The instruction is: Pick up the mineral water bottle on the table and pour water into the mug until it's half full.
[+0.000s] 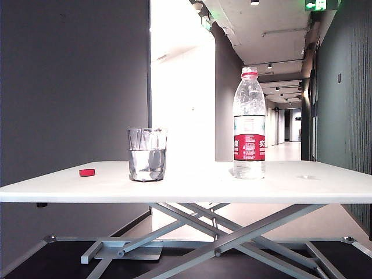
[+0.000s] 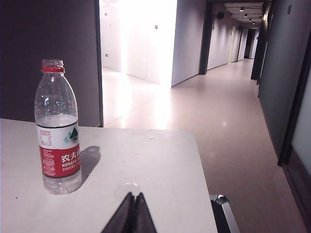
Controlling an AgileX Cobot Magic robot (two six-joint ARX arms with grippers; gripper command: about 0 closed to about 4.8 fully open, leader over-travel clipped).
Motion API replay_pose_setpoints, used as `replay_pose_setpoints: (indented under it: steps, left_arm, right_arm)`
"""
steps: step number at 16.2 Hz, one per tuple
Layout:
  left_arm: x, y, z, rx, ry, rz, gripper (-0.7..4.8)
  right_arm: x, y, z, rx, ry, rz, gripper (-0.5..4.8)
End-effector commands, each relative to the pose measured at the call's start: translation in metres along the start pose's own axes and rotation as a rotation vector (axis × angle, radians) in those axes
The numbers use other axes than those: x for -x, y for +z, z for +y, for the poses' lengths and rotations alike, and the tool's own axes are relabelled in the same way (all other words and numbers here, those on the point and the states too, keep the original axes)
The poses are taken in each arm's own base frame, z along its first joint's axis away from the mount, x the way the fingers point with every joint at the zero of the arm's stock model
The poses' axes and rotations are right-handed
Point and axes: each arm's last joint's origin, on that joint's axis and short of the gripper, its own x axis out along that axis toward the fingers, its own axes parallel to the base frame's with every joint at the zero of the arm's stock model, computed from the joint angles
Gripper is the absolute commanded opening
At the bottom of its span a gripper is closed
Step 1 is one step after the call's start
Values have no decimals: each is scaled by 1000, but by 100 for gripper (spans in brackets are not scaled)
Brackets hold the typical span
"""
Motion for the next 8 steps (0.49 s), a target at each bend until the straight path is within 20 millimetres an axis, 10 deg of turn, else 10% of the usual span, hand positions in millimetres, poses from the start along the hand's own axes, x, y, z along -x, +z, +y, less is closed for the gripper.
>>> replay_pose_setpoints:
  steps: [1, 8]
  left_arm:
    - [0, 0, 0, 0, 2, 5, -5]
    - [0, 0, 0, 0, 2, 5, -5]
  right_arm:
    - [0, -2, 0, -1, 2, 18, -8]
    - [0, -2, 0, -1, 2, 18, -8]
